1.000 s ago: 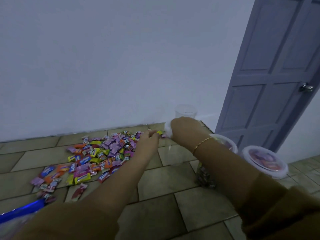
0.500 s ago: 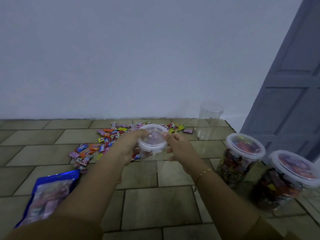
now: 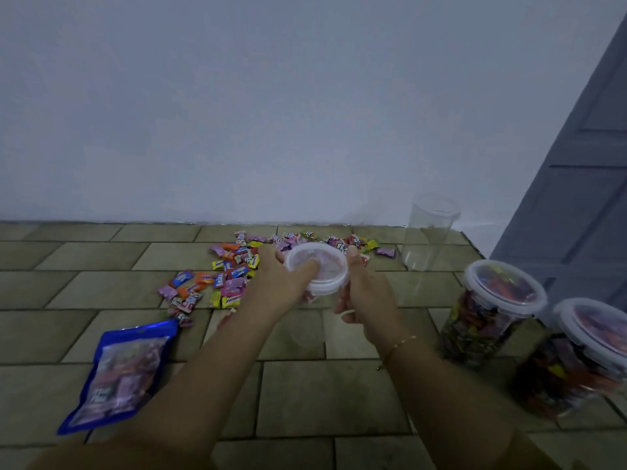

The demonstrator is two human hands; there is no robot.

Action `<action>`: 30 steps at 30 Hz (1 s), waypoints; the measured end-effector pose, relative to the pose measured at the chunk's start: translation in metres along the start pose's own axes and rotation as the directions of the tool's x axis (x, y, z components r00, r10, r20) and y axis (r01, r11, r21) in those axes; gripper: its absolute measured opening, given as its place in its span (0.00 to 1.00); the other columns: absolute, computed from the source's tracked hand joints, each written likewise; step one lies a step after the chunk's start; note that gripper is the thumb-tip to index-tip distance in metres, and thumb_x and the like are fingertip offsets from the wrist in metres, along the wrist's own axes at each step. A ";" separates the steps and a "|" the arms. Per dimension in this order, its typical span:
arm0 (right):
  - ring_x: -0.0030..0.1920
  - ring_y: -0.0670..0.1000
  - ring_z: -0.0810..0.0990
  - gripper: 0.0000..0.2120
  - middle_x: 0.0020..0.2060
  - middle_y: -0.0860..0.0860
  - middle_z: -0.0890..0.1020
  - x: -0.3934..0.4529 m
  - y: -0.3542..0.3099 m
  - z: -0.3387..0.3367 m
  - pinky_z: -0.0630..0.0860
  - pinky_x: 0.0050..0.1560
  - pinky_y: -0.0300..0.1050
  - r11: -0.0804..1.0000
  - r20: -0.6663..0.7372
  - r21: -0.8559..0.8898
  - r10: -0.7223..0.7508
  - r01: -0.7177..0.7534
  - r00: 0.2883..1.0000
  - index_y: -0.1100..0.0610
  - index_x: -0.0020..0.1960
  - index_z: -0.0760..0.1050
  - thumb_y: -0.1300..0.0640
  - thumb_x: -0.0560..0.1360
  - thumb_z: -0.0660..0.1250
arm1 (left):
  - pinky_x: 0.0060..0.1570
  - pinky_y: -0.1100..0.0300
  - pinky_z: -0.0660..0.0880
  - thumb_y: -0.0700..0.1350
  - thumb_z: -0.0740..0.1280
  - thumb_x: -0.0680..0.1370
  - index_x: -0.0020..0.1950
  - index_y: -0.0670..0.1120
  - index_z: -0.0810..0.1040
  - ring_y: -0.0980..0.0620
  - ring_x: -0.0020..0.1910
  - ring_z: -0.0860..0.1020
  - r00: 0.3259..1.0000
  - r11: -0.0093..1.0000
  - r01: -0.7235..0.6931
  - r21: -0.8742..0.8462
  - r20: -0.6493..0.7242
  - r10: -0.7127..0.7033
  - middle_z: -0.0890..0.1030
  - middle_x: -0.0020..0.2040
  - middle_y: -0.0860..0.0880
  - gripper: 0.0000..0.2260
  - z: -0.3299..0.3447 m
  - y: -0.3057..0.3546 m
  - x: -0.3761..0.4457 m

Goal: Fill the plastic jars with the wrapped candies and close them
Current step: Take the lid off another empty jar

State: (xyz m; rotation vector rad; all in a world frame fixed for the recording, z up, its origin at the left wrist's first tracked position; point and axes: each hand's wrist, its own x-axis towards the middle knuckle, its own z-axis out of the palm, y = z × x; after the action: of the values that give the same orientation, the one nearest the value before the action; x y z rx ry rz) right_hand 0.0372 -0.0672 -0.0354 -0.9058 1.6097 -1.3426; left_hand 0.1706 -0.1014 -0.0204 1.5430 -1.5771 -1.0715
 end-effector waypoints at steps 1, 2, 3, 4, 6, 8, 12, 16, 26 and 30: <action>0.24 0.49 0.73 0.27 0.27 0.53 0.73 -0.003 0.000 0.000 0.69 0.25 0.38 1.000 -0.008 -0.002 -0.005 0.005 1.000 0.59 0.38 0.73 0.35 0.76 0.56 | 0.33 0.61 0.67 0.55 0.67 0.75 0.60 0.51 0.63 0.59 0.33 0.73 0.999 1.000 -0.013 0.021 0.042 0.013 0.73 0.46 0.52 0.20 -0.003 0.000 -0.001; 0.25 0.48 0.73 0.26 0.27 0.52 0.73 -0.005 -0.001 0.000 0.69 0.25 0.39 1.000 -0.011 -0.024 -0.016 0.015 1.000 0.59 0.39 0.73 0.35 0.75 0.57 | 0.33 0.62 0.69 0.55 0.67 0.75 0.65 0.52 0.62 0.61 0.34 0.74 0.995 1.000 -0.004 -0.010 0.096 0.005 0.73 0.49 0.52 0.22 -0.006 0.000 -0.001; 0.25 0.48 0.73 0.25 0.28 0.53 0.73 -0.005 0.000 0.000 0.69 0.26 0.39 0.998 -0.009 -0.054 -0.034 0.034 0.999 0.59 0.40 0.72 0.36 0.75 0.59 | 0.33 0.63 0.71 0.54 0.67 0.76 0.67 0.52 0.62 0.61 0.35 0.75 0.988 0.998 0.020 -0.052 0.156 -0.012 0.73 0.51 0.52 0.24 -0.009 0.001 0.001; 0.25 0.48 0.72 0.24 0.29 0.53 0.73 -0.005 -0.001 -0.001 0.69 0.26 0.39 0.994 -0.002 -0.091 -0.053 0.052 0.999 0.59 0.40 0.72 0.37 0.75 0.59 | 0.32 0.64 0.74 0.53 0.67 0.76 0.68 0.49 0.64 0.59 0.36 0.76 0.974 0.994 0.051 -0.093 0.223 -0.030 0.75 0.51 0.51 0.24 -0.011 0.002 0.003; 0.24 0.47 0.71 0.23 0.29 0.54 0.73 -0.003 -0.003 -0.004 0.67 0.24 0.37 0.985 0.029 -0.154 -0.078 0.081 0.997 0.59 0.36 0.71 0.39 0.76 0.60 | 0.26 0.69 0.73 0.50 0.68 0.76 0.64 0.45 0.70 0.58 0.38 0.77 0.949 0.982 0.108 -0.157 0.311 -0.055 0.77 0.48 0.50 0.19 -0.012 0.005 0.005; 0.24 0.47 0.68 0.22 0.27 0.53 0.72 0.000 -0.005 -0.005 0.64 0.22 0.36 0.991 0.078 -0.121 -0.054 0.064 0.995 0.57 0.34 0.70 0.41 0.77 0.60 | 0.22 0.72 0.71 0.46 0.69 0.76 0.53 0.45 0.72 0.57 0.36 0.76 0.951 0.964 0.127 -0.234 0.305 -0.052 0.77 0.44 0.51 0.10 -0.012 0.005 0.006; 0.21 0.46 0.67 0.21 0.25 0.52 0.69 0.010 -0.004 -0.002 0.59 0.23 0.36 1.000 0.144 -0.027 -0.002 0.006 0.990 0.56 0.37 0.71 0.39 0.75 0.62 | 0.33 0.63 0.77 0.41 0.72 0.72 0.46 0.44 0.77 0.55 0.32 0.80 0.941 0.913 0.169 -0.372 0.336 -0.037 0.83 0.36 0.49 0.06 -0.015 0.000 0.011; 0.22 0.47 0.68 0.22 0.24 0.50 0.69 0.017 -0.003 -0.002 0.59 0.24 0.36 0.999 0.167 -0.018 0.039 -0.036 0.985 0.55 0.36 0.71 0.36 0.72 0.64 | 0.39 0.59 0.77 0.44 0.75 0.66 0.50 0.41 0.80 0.50 0.37 0.80 0.929 0.896 0.217 -0.387 0.364 -0.068 0.83 0.43 0.44 0.15 -0.015 -0.002 0.015; 0.32 0.49 0.72 0.26 0.31 0.52 0.76 0.033 -0.006 0.001 0.73 0.31 0.41 0.999 0.184 0.031 0.029 -0.036 0.982 0.58 0.42 0.78 0.34 0.64 0.67 | 0.49 0.47 0.79 0.62 0.80 0.53 0.46 0.45 0.76 0.45 0.44 0.82 0.969 0.962 0.106 -0.251 0.244 -0.043 0.82 0.46 0.43 0.31 -0.016 -0.001 0.016; 0.33 0.50 0.74 0.36 0.33 0.53 0.79 0.037 -0.006 0.000 0.75 0.33 0.42 1.000 0.180 0.002 0.020 -0.021 0.983 0.63 0.49 0.79 0.32 0.58 0.68 | 0.33 0.64 0.77 0.54 0.76 0.67 0.43 0.48 0.70 0.55 0.38 0.78 0.985 0.968 0.051 -0.247 0.171 -0.008 0.77 0.43 0.49 0.17 -0.014 -0.006 0.014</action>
State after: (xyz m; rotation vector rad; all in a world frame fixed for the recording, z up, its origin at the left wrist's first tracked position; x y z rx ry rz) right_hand 0.0229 -0.1012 -0.0353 -0.9771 1.4728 -1.2130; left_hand 0.1845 -0.1167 -0.0207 1.3384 -1.4654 -1.3926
